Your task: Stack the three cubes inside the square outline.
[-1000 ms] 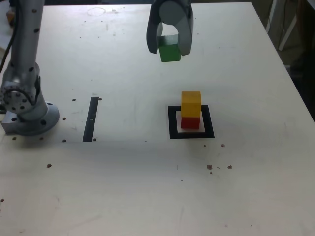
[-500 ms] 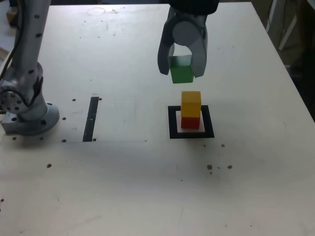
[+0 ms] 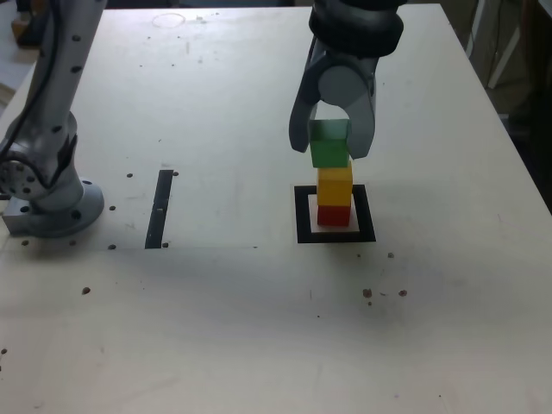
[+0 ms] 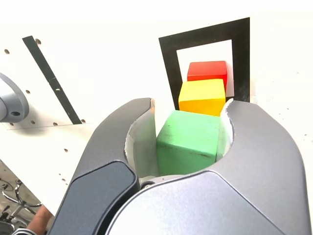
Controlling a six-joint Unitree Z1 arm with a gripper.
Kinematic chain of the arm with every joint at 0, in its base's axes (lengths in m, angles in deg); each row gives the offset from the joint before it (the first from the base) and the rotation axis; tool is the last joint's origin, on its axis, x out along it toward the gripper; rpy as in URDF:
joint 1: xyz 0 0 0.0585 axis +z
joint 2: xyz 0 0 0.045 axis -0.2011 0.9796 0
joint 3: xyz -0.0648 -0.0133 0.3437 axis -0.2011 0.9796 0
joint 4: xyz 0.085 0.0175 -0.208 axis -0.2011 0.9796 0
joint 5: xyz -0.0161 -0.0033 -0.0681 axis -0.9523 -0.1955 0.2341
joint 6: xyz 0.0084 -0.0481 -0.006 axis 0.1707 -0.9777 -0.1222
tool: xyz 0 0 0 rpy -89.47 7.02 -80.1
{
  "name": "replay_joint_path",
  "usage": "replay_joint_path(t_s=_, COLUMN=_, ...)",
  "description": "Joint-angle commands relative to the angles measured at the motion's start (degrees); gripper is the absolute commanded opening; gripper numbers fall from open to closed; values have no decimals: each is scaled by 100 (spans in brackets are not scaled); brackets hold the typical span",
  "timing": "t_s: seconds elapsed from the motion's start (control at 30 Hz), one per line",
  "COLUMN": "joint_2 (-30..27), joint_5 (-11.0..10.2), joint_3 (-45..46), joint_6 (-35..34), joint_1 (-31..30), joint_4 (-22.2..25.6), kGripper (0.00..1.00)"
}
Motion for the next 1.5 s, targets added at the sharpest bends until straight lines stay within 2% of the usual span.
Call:
replay_joint_path(t_s=0.0, joint_2=63, joint_5=-15, joint_3=-36, joint_6=-9, joint_1=-7, joint_4=79, kGripper=27)
replay_joint_path(t_s=0.53, joint_2=152, joint_5=-56, joint_3=-78, joint_6=-9, joint_1=-9, joint_4=67, kGripper=27)
replay_joint_path(t_s=0.6, joint_2=158, joint_5=-57, joint_3=-80, joint_6=-9, joint_1=-9, joint_4=65, kGripper=29)
replay_joint_path(t_s=0.67, joint_2=160, joint_5=-53, joint_3=-72, joint_6=-3, joint_1=-9, joint_4=66, kGripper=42)
replay_joint_path(t_s=0.83, joint_2=156, joint_5=-38, joint_3=-24, joint_6=24, joint_1=-9, joint_4=70, kGripper=92)
replay_joint_path(t_s=0.9, joint_2=154, joint_5=-37, joint_3=-16, joint_6=29, joint_1=-9, joint_4=70, kGripper=99)
replay_joint_path(t_s=1.27, joint_2=114, joint_5=-34, joint_3=14, joint_6=49, joint_1=-7, joint_4=70, kGripper=100)
replay_joint_path(t_s=1.47, joint_2=-177, joint_5=-149, joint_3=83, joint_6=60, joint_1=2, joint_4=70, kGripper=100)
